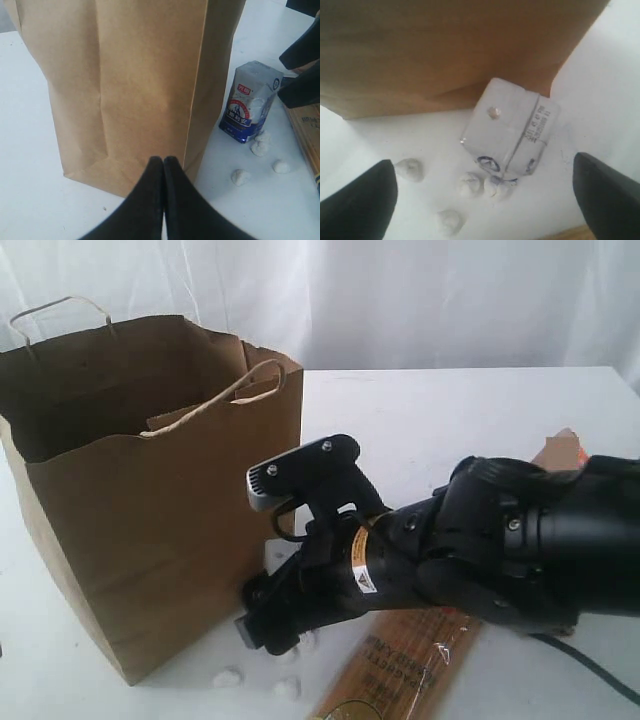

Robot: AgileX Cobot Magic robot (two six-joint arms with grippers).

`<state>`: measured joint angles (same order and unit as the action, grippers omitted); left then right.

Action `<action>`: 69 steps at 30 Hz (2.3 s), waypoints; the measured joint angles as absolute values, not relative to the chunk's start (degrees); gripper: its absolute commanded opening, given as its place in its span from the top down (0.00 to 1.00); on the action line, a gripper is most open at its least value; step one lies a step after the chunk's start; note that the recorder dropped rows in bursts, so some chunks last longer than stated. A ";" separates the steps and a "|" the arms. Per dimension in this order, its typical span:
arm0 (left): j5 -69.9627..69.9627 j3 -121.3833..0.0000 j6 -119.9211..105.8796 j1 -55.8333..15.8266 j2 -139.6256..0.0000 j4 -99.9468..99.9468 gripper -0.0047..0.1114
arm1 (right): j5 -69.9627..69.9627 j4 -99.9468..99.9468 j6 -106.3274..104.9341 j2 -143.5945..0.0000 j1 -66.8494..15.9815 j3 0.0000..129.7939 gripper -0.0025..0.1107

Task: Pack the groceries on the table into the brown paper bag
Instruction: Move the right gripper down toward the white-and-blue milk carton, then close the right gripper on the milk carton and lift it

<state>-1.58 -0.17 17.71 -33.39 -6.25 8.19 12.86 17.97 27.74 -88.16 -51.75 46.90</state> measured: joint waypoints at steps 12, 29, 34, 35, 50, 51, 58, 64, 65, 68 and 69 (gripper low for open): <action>-1.58 -0.17 17.71 -33.39 -6.25 8.19 0.96 | 5.15 15.54 27.63 -92.69 -48.34 47.38 0.21; -1.58 -0.17 17.71 -33.39 -6.25 8.19 0.96 | 4.20 14.96 24.41 -96.92 -43.76 48.60 0.93; -1.58 -0.17 17.71 -33.39 -6.25 8.19 0.96 | 4.71 15.79 24.34 -96.70 -40.49 48.60 0.98; -1.58 -0.17 17.71 -33.39 -6.25 8.19 0.96 | 5.19 15.87 24.08 -96.51 -39.88 48.60 0.98; -1.58 -0.17 17.71 -33.39 -6.25 8.19 0.96 | 9.42 9.20 -13.81 -90.88 -34.31 51.74 0.98; -1.58 -0.17 17.71 -33.39 -6.25 8.19 0.96 | 10.56 7.09 -17.76 -90.65 -34.21 52.32 0.98; -1.58 -0.17 17.71 -33.39 -6.25 8.19 0.96 | 26.90 -7.47 -39.80 -90.53 -33.86 56.72 0.98; -1.58 -0.17 17.71 -33.39 -6.25 8.19 0.96 | 45.59 -9.20 -39.66 -90.53 -33.86 60.58 0.98; -1.58 -0.17 17.71 -33.39 -6.25 8.19 0.96 | 48.34 -8.74 -37.71 -90.53 -33.86 61.07 0.98; -1.58 -0.17 17.71 -33.39 -6.25 8.19 0.96 | 54.95 -5.01 -30.71 -90.53 -33.86 61.60 0.98; -1.58 -0.17 17.71 -33.39 -6.25 8.19 0.96 | 56.46 -3.50 -28.86 -90.53 -33.86 61.69 0.98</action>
